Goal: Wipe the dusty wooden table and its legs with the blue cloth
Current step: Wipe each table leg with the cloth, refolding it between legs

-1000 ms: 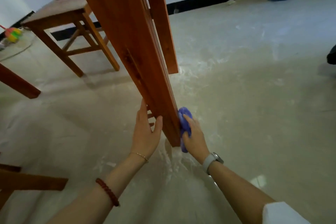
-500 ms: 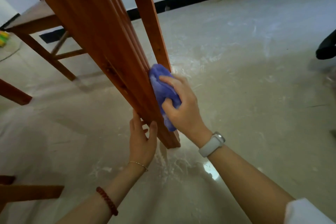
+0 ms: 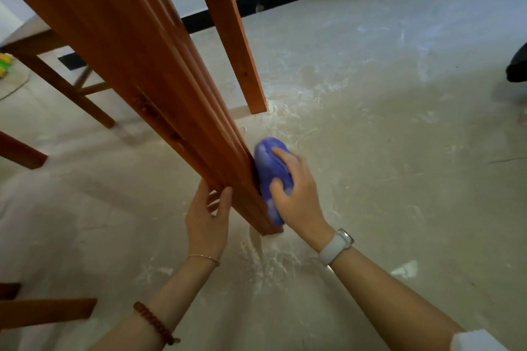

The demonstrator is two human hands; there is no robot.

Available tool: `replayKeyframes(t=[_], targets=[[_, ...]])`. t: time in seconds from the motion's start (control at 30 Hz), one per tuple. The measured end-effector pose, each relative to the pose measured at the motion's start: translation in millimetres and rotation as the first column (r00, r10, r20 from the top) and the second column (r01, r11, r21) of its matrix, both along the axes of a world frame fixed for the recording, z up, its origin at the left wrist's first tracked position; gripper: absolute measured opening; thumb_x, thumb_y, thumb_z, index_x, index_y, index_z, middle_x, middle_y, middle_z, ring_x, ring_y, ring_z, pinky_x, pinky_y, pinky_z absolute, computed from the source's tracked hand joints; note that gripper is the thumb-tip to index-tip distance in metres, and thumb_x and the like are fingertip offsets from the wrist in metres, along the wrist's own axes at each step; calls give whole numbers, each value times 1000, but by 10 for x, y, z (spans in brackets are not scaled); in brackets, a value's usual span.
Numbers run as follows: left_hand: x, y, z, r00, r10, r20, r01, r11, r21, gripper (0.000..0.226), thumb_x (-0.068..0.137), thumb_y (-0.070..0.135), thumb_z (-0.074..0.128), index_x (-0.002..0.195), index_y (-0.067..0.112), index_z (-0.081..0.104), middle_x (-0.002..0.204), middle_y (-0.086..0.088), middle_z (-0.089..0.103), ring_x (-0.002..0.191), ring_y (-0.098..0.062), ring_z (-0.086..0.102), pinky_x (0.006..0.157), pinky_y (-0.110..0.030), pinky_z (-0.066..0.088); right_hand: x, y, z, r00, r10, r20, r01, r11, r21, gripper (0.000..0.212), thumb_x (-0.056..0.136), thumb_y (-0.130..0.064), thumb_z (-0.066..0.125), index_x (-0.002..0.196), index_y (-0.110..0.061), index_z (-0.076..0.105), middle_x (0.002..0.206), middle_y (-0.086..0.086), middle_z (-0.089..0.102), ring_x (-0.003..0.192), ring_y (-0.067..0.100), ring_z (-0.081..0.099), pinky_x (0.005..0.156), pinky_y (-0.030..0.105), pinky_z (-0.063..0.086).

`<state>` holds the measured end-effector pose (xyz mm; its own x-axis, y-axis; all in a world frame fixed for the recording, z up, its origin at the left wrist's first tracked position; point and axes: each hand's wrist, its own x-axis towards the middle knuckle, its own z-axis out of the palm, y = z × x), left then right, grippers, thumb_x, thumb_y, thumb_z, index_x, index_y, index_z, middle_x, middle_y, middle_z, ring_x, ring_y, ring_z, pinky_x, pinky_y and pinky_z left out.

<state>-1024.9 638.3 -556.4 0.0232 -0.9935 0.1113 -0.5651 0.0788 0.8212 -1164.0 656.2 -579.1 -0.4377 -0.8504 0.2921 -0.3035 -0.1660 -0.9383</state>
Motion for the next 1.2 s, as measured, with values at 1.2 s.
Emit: replayKeyframes(t=[1.2], targets=[[-652, 1543, 4385, 573, -735, 363, 567, 675, 473, 42, 91, 26, 45, 133, 18, 43, 135, -5, 47, 126, -22, 39, 104, -36, 28, -408, 2388, 4453, 947, -291, -138, 271, 491, 828, 50, 85, -5, 48, 134, -13, 42, 132, 14, 45, 114, 27, 47, 83, 18, 30]])
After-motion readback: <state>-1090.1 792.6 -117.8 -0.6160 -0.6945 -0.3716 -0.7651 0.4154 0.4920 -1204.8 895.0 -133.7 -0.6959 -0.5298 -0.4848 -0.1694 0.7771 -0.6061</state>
